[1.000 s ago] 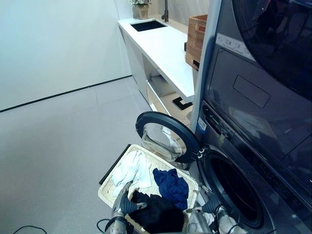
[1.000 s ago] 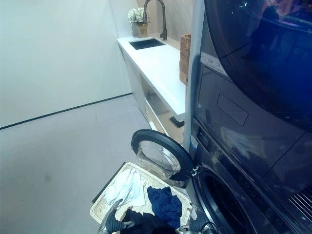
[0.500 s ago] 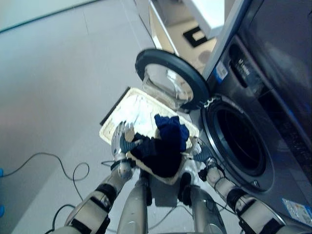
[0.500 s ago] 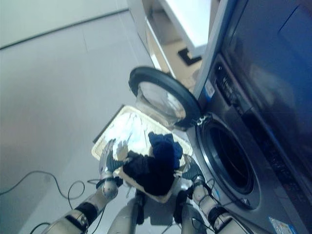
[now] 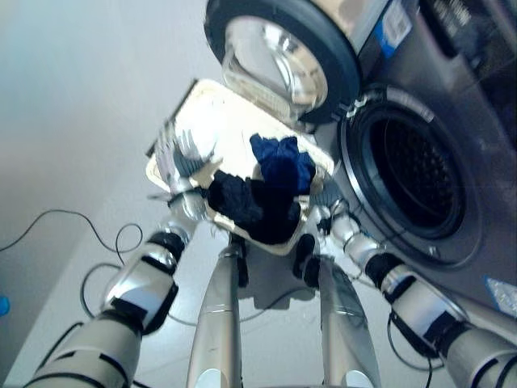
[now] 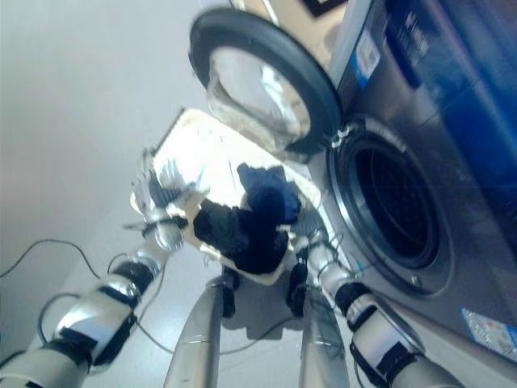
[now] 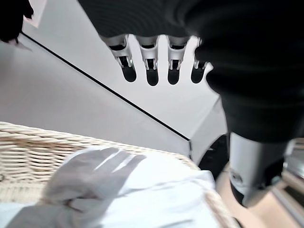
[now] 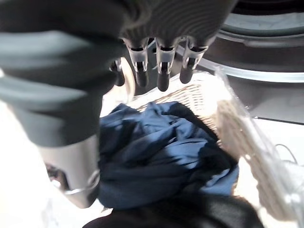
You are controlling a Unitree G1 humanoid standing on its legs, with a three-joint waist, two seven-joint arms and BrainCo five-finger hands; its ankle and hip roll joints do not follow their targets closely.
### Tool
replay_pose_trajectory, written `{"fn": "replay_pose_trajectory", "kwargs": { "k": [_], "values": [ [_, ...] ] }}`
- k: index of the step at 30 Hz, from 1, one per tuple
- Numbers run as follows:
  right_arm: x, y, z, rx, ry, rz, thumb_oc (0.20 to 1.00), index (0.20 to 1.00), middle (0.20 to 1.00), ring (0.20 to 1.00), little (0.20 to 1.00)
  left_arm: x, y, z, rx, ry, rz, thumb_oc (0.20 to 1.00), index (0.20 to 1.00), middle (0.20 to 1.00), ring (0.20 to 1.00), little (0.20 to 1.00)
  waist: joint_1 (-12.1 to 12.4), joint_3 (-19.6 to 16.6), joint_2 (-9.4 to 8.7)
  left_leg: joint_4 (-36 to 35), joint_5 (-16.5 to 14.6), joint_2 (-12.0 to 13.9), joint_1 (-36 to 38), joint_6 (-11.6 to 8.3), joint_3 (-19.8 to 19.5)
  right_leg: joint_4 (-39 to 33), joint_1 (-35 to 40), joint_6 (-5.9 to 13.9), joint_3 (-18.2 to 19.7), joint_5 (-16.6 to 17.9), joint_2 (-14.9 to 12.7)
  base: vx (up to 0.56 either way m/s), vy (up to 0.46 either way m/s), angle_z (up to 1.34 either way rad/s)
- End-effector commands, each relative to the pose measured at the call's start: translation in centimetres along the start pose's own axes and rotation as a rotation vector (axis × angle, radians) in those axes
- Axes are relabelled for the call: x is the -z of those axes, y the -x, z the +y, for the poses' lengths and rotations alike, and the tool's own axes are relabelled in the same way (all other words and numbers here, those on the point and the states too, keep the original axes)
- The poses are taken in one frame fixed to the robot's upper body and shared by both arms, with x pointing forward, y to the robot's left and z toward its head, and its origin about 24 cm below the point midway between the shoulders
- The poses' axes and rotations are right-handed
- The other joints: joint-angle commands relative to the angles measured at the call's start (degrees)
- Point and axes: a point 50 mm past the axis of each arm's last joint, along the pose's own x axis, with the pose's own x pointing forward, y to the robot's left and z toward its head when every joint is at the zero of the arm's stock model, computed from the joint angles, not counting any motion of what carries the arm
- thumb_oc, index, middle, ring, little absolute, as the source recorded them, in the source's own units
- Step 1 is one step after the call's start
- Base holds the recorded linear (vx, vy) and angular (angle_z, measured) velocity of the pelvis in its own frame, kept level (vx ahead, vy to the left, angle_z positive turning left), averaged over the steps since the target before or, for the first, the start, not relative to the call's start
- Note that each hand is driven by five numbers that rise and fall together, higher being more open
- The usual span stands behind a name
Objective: Put the clothes into the washing machine.
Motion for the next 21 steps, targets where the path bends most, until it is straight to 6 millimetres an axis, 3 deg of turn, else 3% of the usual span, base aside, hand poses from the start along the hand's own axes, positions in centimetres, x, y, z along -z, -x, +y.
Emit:
{"fn": "replay_pose_trajectory", "kwargs": {
  "k": [1,7,21],
  "values": [
    [0.1,0.7,0.5,0.026,-0.103,0.013,1.000,1.000,1.000,1.000,1.000,1.1,-0.8,1.1,-0.051,0.009,0.105,1.000,1.000,1.000,1.000,1.000,-0.4,-1.9,-1.32,-4.5,-1.3,-2.3,3.9,-1.97,0.7,-6.2,2.9,4.32,-1.0,4.6,1.3,-0.01,0.035,-0.16],
    [-0.9,-0.1,-0.6,0.060,-0.125,-0.025,1.000,1.000,1.000,1.000,1.000,0.8,-3.3,2.5,-0.043,-0.049,0.177,1.000,1.000,1.000,1.000,1.000,-1.4,-1.9,-2.61,-5.6,-0.4,-2.0,0.6,-2.42,1.0,-8.2,0.1,4.66,-1.0,5.7,2.2,0.01,0.055,-0.09],
    [-3.0,-1.6,-3.0,0.115,-0.158,-0.082,1.000,1.000,1.000,1.000,1.000,-1.6,-6.4,3.9,0.071,-0.082,0.213,1.000,1.000,1.000,1.000,1.000,-3.3,-1.9,-3.26,-5.9,0.6,-1.5,-5.7,-3.30,0.9,-9.2,-5.9,5.27,-0.1,7.0,3.2,0.03,0.052,-0.04]
  ]
}}
